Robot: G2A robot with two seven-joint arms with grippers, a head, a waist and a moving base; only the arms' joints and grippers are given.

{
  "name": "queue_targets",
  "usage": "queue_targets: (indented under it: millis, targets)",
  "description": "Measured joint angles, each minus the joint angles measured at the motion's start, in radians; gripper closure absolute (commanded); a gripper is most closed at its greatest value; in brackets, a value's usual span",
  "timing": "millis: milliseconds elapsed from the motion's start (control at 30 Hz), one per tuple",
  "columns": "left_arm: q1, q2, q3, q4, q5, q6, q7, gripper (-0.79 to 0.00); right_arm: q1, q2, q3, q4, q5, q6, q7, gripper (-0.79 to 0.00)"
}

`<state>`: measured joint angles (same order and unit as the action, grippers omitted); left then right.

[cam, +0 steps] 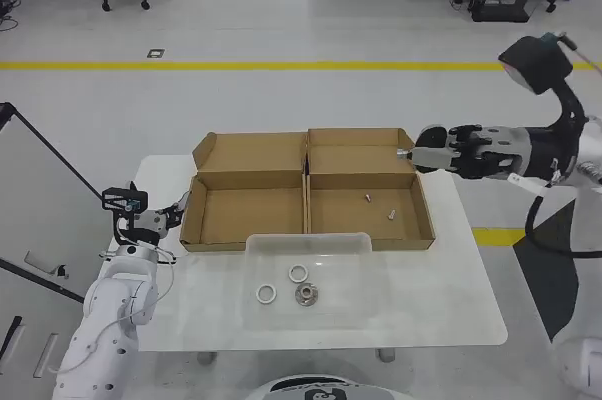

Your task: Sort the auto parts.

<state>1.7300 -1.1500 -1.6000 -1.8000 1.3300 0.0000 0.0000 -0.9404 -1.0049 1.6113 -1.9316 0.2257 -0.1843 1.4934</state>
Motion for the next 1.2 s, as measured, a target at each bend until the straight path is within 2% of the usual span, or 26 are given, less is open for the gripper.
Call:
queue_targets:
  millis: [200, 367, 700, 1200]
  targets:
    - [0.0, 0.0, 0.0, 0.0, 0.0, 0.0, 0.0, -0.785, 0.172, 0.007, -0.186, 0.132, -0.228, -0.069, 0.043, 0.0]
    - [0.0, 0.0, 0.0, 0.0, 0.0, 0.0, 0.0, -0.785, 0.248, 0.01, -0.336, 0.194, -0.386, -0.102, 0.041, 0.0]
    - [0.0, 0.0, 0.0, 0.0, 0.0, 0.0, 0.0, -0.785, 0.276, 0.031, -0.521, 0.271, -0.56, -0.173, -0.031, 0.0]
    - [0.0, 0.0, 0.0, 0.0, 0.0, 0.0, 0.0, -0.785, 0.311, 0.044, -0.724, 0.422, -0.649, -0.227, -0.085, 0.0]
